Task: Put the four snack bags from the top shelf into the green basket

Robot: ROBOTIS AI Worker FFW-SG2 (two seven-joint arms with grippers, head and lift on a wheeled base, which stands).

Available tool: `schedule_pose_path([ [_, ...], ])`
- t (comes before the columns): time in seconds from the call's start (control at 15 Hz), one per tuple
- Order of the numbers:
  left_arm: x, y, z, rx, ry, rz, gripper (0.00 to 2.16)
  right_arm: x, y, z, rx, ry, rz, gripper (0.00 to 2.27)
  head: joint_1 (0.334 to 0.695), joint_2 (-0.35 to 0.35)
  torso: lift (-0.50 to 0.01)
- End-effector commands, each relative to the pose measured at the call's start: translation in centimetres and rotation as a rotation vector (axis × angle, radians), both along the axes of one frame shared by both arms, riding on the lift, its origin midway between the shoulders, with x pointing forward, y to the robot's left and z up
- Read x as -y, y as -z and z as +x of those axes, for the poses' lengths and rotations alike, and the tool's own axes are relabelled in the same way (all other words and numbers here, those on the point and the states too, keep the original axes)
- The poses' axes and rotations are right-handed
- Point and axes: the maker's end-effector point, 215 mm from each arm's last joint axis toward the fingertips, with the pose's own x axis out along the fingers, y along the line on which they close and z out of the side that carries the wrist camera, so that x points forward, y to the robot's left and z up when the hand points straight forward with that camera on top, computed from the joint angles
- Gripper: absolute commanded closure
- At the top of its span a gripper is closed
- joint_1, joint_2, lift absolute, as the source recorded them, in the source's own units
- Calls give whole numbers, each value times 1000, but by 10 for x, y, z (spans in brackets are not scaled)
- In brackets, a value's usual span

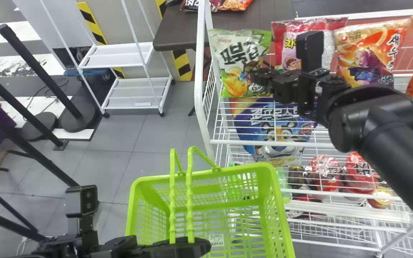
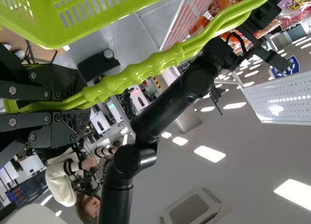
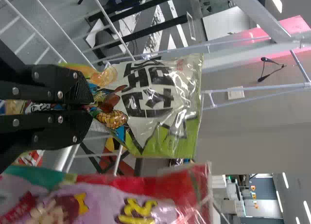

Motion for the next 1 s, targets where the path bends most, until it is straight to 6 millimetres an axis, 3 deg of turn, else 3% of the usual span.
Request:
schedule_pose_path([
  [0.0, -3, -1, 0, -1, 0, -10, 2148, 12, 0, -14, -30, 31, 6, 2243, 695, 253, 0],
  [0.2, -5, -1, 3, -2, 0, -11, 2148, 4, -17, -45, -57, 26, 48, 2243, 695, 250, 0],
  [0.4, -5, -1, 4, -2, 6, -7, 2148, 33, -48, -69, -29, 99, 87, 2243, 695, 252, 0],
  [0.53, -3, -2, 6, 4, 11, -10, 2148, 38, -61, -84, -40, 100, 138, 2243, 695, 243, 0],
  [0.93, 5, -2, 8, 7, 30, -11, 2148, 43, -51, -91, -121, 71, 234, 2243, 695, 216, 0],
])
